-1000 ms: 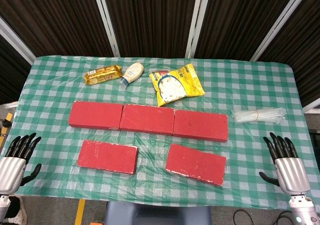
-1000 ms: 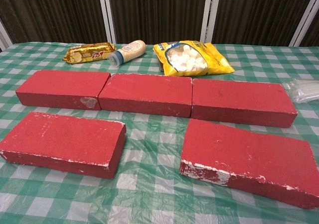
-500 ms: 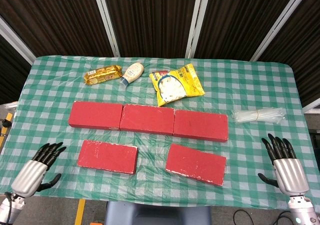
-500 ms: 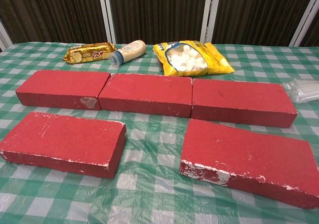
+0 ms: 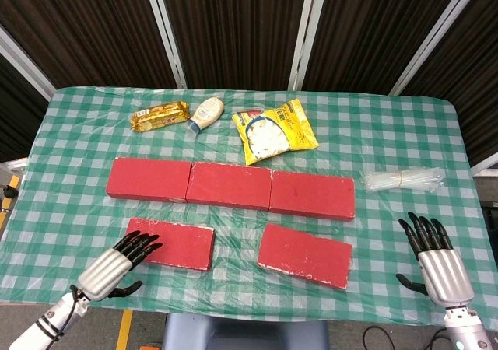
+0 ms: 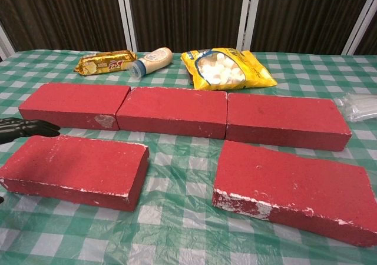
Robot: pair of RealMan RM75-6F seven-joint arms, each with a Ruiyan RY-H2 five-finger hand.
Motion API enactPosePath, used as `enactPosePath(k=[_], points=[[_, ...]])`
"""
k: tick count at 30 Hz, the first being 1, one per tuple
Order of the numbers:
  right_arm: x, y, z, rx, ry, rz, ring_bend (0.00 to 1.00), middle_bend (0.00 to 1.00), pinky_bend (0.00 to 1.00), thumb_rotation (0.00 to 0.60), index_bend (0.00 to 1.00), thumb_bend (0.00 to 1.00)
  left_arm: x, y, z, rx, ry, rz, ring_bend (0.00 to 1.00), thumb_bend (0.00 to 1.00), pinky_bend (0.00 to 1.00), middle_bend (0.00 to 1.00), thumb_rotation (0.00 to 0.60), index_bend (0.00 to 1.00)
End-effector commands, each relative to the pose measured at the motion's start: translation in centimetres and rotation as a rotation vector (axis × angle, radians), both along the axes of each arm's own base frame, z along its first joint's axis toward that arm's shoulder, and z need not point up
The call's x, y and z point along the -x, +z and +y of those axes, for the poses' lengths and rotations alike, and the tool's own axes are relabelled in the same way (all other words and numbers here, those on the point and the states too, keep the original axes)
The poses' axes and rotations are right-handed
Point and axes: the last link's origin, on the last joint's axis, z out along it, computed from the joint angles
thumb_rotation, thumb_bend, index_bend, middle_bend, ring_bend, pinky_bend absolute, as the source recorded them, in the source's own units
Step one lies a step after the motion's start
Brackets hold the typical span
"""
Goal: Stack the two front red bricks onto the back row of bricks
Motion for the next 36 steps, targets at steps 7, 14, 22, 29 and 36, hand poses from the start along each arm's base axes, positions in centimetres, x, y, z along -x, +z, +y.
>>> enactPosePath(k=[7, 14, 22, 29, 36], points=[[0.1, 0.0, -0.2, -0.010, -0.008, -0.004, 0.00, 0.00, 0.00, 0.600, 0.00, 0.09, -2.1, -1.9, 2.9, 0.030, -0.042, 0.064, 0.00, 0.34, 0.00, 0.00, 0.600, 0.00], [0.3, 0.2, -0.4, -0.003, -0.022, -0.002, 0.00, 0.00, 0.00, 0.600, 0.00, 0.09, -2.4, -3.1, 4.3, 0.068, -0.051, 0.141, 0.00, 0.34, 0.00, 0.00, 0.600, 0.00], [0.4, 0.2, -0.6, 0.003, -0.032, 0.001, 0.00, 0.00, 0.00, 0.600, 0.00, 0.09, -2.8, -3.3, 4.9, 0.078, -0.064, 0.176, 0.00, 0.34, 0.00, 0.00, 0.600, 0.00], [0.5, -0.1, -0.8, -0.002, -0.039, 0.013, 0.00, 0.00, 0.00, 0.600, 0.00, 0.09, -3.0, -3.6, 6.1, 0.090, -0.057, 0.194, 0.00, 0.34, 0.00, 0.00, 0.600, 0.00], [0.5, -0.3, -0.9, -0.002, -0.044, 0.016, 0.00, 0.00, 0.00, 0.600, 0.00, 0.09, -3.0, -3.8, 6.7, 0.100, -0.047, 0.203, 0.00, 0.34, 0.00, 0.00, 0.600, 0.00]])
